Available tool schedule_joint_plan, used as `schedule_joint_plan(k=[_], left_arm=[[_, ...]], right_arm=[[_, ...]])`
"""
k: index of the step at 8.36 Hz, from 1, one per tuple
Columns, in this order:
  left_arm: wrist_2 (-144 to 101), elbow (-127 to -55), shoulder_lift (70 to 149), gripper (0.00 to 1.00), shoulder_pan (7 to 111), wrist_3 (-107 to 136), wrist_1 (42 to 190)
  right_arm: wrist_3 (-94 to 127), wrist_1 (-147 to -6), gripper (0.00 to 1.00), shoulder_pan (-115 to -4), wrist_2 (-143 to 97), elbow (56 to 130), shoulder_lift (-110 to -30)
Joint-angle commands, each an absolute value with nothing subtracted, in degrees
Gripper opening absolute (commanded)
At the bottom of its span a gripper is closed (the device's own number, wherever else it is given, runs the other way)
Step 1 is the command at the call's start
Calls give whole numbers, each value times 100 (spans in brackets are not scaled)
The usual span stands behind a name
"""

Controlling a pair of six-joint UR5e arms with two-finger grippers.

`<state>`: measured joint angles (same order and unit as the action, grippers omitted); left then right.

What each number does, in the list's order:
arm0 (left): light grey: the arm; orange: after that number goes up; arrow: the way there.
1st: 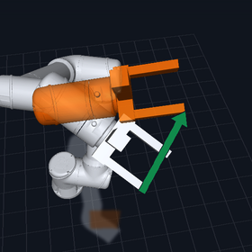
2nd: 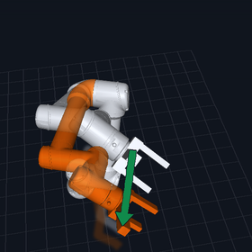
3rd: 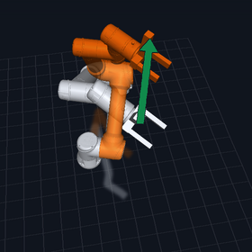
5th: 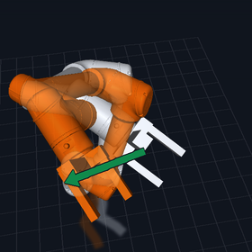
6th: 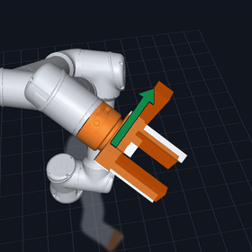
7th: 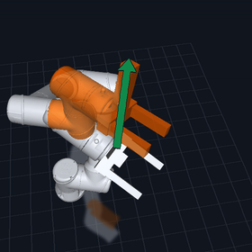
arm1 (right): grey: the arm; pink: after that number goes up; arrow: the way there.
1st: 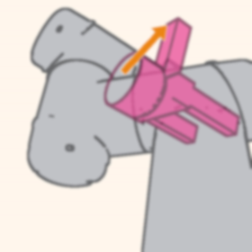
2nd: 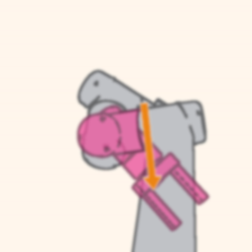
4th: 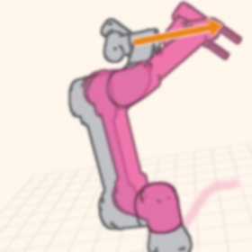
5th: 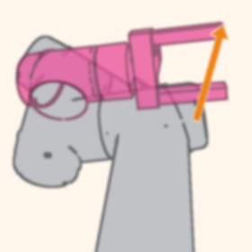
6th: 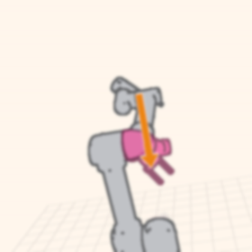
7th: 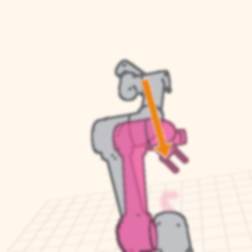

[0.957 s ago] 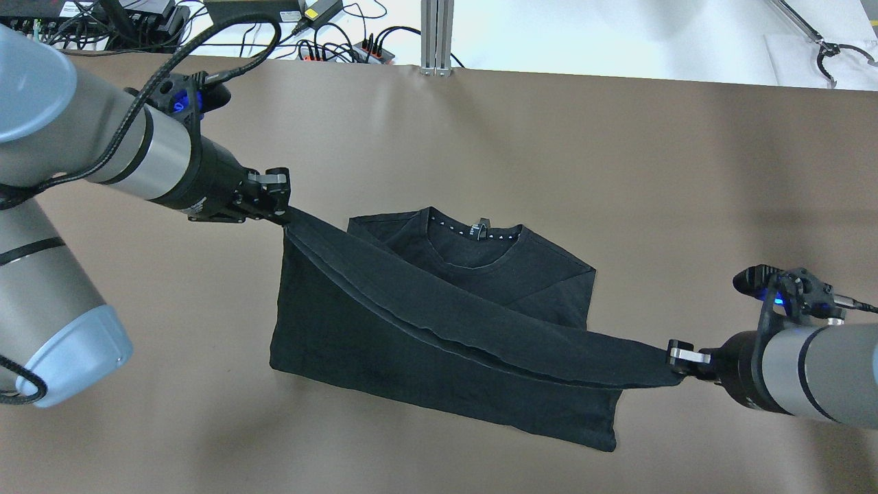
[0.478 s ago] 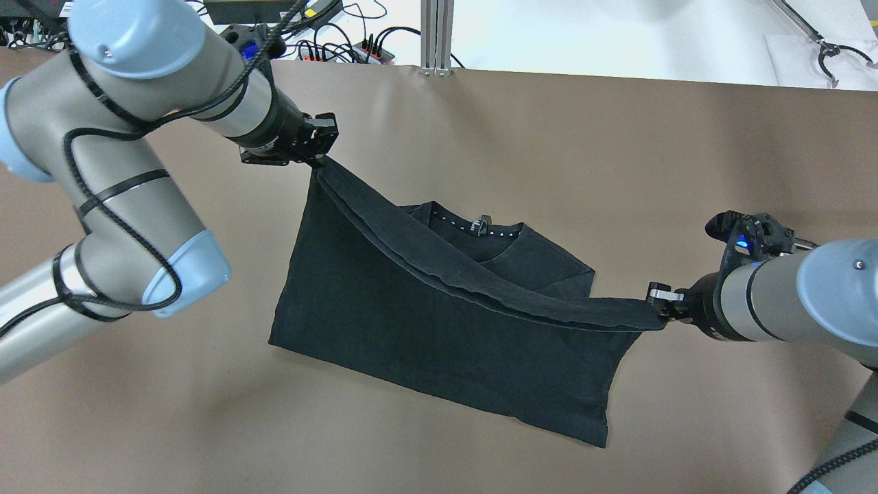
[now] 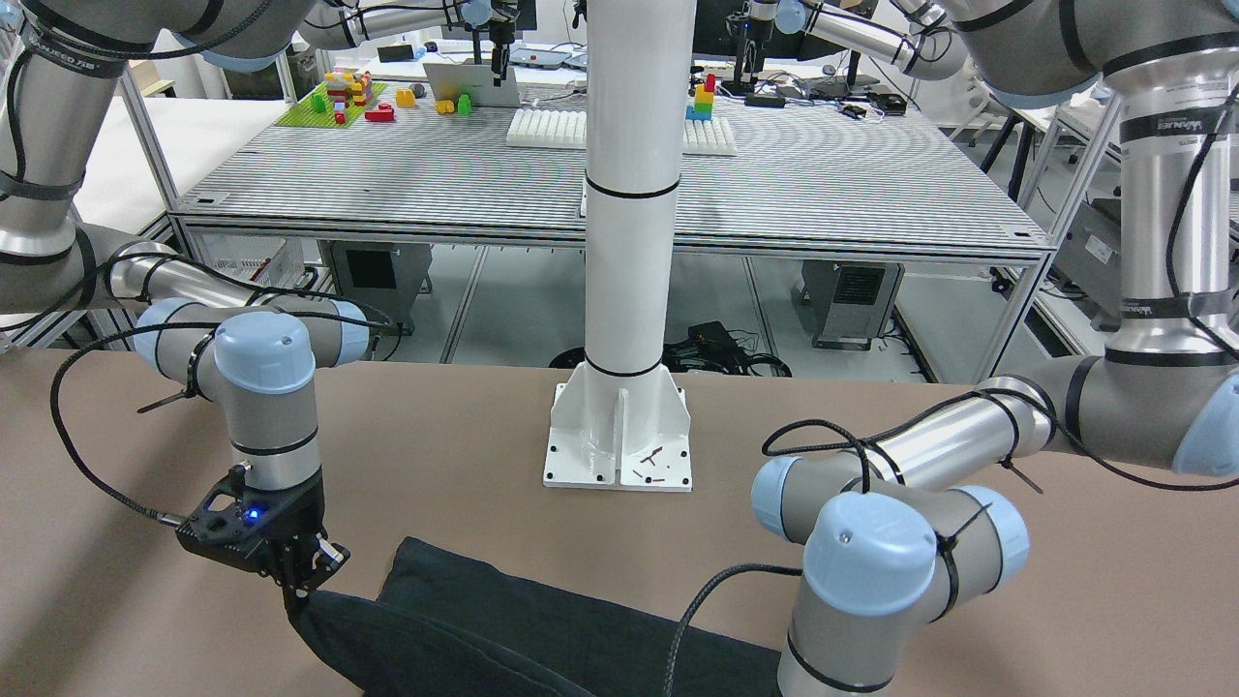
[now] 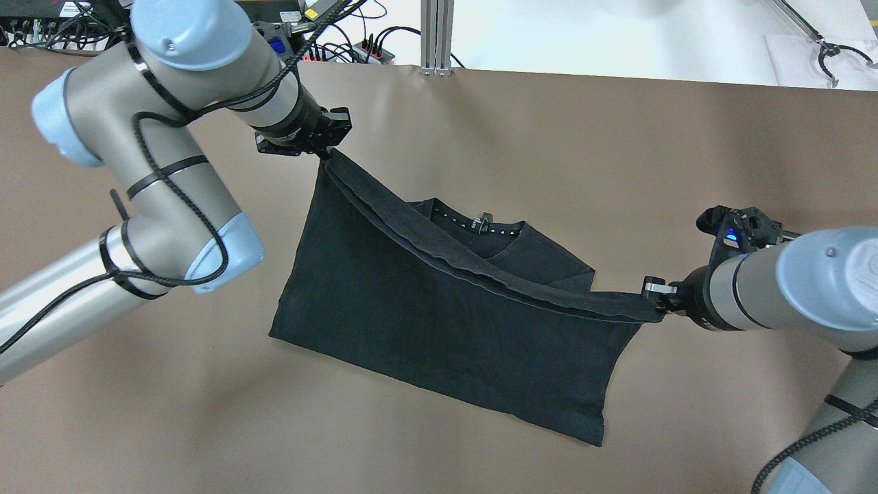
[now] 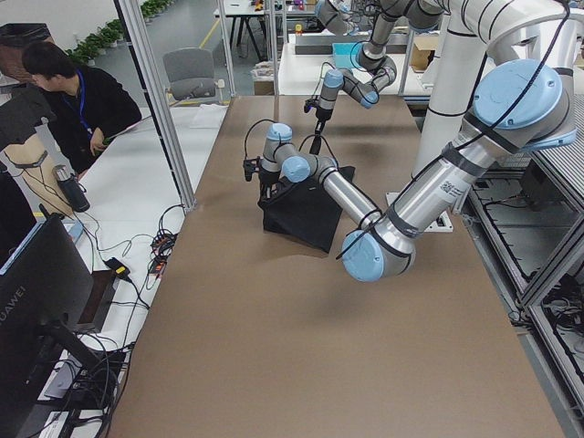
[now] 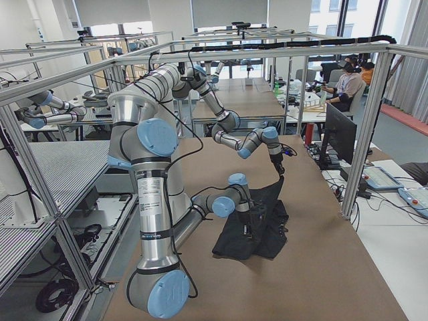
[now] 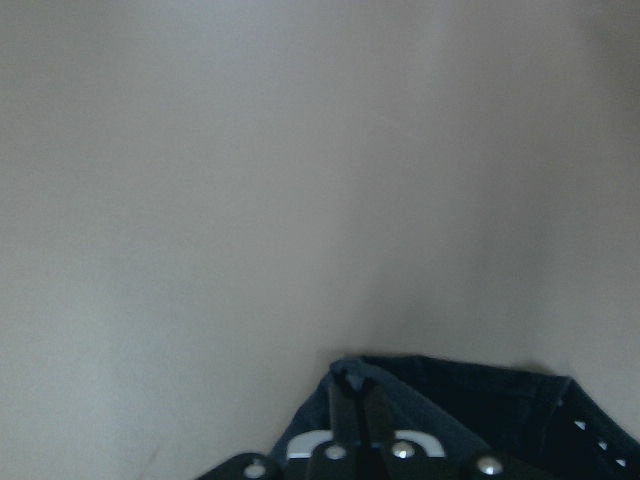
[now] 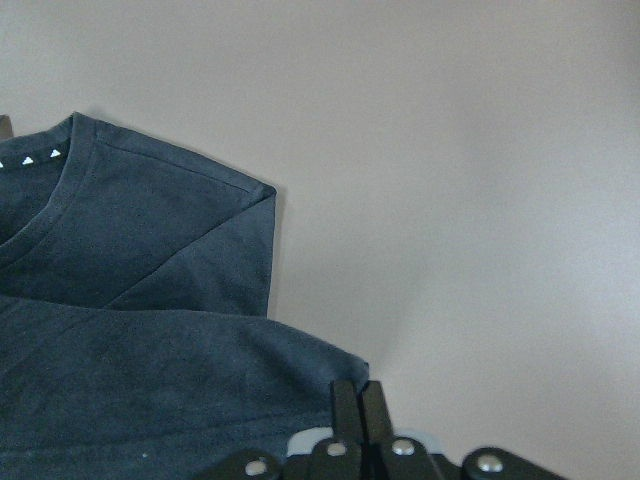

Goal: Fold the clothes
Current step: 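Lift the hem with both grippers and fold it over toward the collar, then open both grippers and raise them off the folded shirt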

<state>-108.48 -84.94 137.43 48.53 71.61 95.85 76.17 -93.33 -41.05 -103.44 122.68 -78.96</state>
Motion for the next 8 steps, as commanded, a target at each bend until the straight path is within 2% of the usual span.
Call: schedule_joint_plan(k=[1,2,3,4,6,8], left_arm=[[-10408,-7700,13773,13,4571,7102,10300],[-10380,-7691,13764,35,4570,6945,10405],[-10484,-7743,13746,70,4649,6613,10641],[-10625,-7787,13694,94,4745,6496,10800],[-11667,-7909,13432,94,5053,6182,10976],[-11768,-8374,12564,94,5019,5610,11449]], right_arm=[[7611,-8950,42,-4069,-10336,11578,-7787],[7603,-8843,72,-4087,-10336,11532,-7796],[7542,-8842,84,-4183,-10362,11549,-7796],[7062,-8842,92,-4384,-10406,11610,-7787],[6654,-8833,94,-4430,-10634,11759,-7796],[6671,-8833,94,-4403,-10635,11821,-7813]])
